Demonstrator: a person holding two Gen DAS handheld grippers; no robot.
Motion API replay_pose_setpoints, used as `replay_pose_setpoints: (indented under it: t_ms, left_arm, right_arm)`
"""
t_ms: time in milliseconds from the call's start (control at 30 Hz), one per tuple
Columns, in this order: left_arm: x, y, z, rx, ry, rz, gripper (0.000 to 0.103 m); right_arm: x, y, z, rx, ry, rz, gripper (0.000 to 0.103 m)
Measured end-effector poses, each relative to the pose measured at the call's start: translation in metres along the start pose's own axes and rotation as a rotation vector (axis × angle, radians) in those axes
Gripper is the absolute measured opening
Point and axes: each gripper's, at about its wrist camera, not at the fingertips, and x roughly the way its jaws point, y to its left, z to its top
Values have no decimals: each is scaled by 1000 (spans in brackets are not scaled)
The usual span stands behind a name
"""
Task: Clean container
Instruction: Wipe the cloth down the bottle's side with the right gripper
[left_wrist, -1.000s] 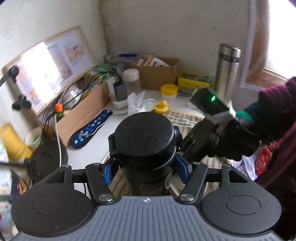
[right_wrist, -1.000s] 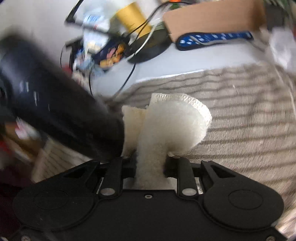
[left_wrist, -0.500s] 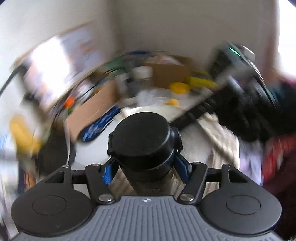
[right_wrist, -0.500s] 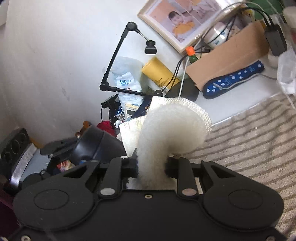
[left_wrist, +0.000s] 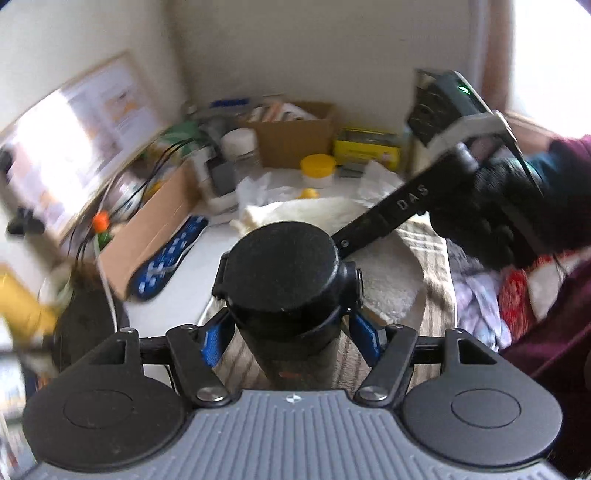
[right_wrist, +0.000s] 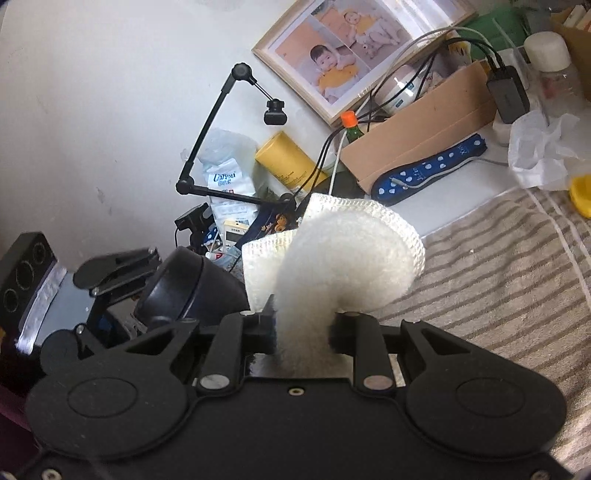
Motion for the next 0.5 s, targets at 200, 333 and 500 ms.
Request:
replay_pose_setpoints:
  t_ms: [200,333,500]
  left_arm:
    - [-19,13,5,-272,-21,-7,68]
    - [-17,24,8,-416,-34,-7,71]
    - [-17,31,0,-497,-62,-7,71]
  right_arm:
    - [1,5,1,-15,-1,-6,21]
    - [3,8,1,-20,4,3,21]
    - [2,11,3,-34,17,19,21]
